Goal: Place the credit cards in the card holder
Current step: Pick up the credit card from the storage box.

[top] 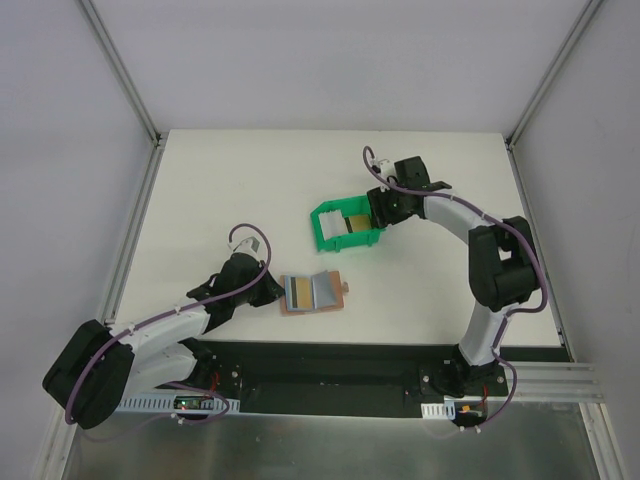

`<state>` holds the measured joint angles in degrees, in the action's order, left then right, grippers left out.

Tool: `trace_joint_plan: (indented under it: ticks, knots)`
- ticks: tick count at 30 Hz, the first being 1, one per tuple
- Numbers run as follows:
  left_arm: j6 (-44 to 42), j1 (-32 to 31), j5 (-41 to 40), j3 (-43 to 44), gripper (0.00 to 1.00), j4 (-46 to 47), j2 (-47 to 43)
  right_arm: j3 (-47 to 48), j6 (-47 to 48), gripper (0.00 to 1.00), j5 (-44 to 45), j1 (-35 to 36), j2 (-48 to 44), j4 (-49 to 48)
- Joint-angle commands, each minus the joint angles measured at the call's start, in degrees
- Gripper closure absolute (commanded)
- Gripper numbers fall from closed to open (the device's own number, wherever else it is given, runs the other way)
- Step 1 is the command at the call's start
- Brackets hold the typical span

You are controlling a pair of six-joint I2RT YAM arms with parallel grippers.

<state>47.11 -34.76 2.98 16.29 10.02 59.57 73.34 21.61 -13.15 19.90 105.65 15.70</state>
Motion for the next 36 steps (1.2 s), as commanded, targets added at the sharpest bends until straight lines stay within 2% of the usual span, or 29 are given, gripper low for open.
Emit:
trace_joint_plan:
  ticks: [1, 11, 14, 16, 20, 26, 32, 36]
  knots:
    - [-0.9, 0.4, 0.9, 1.8, 1.0, -0.5, 0.5, 2.6, 4.1, 0.45, -1.7, -0.8, -2.0, 1.2]
    - [-1.2, 0.4, 1.0, 1.9, 1.0, -0.5, 0.7, 7.6, 8.5, 0.57, -6.0, -0.9, 1.3, 5.0]
    - [-1.2, 0.4, 0.9, 1.9, 1.0, -0.5, 0.6, 8.0, 9.4, 0.61, -7.4, -1.0, 2.0, 5.4]
    - [-1.1, 0.4, 0.8, 1.7, 1.0, -0.5, 0.5, 8.2, 9.9, 0.67, -8.4, -0.9, 2.5, 5.7]
    - [-1.1, 0.4, 0.8, 1.5, 1.0, -0.6, 0.3, 9.0, 10.3, 0.69, -8.5, -0.9, 3.3, 6.5]
    - [-1.1, 0.4, 0.9, 1.5, 1.0, -0.5, 0.6, 9.1, 12.0, 0.78, -10.9, -0.9, 3.9, 7.3]
    - [-1.0, 0.4, 0.7, 1.4, 1.0, -0.6, 0.6, 10.2, 10.6, 0.78, -8.7, -0.9, 4.4, 8.8]
    - [-0.8, 0.4, 0.7, 1.3, 1.0, -0.5, 0.5, 10.2, 4.8, 0.79, -4.2, -1.0, 3.9, 8.4]
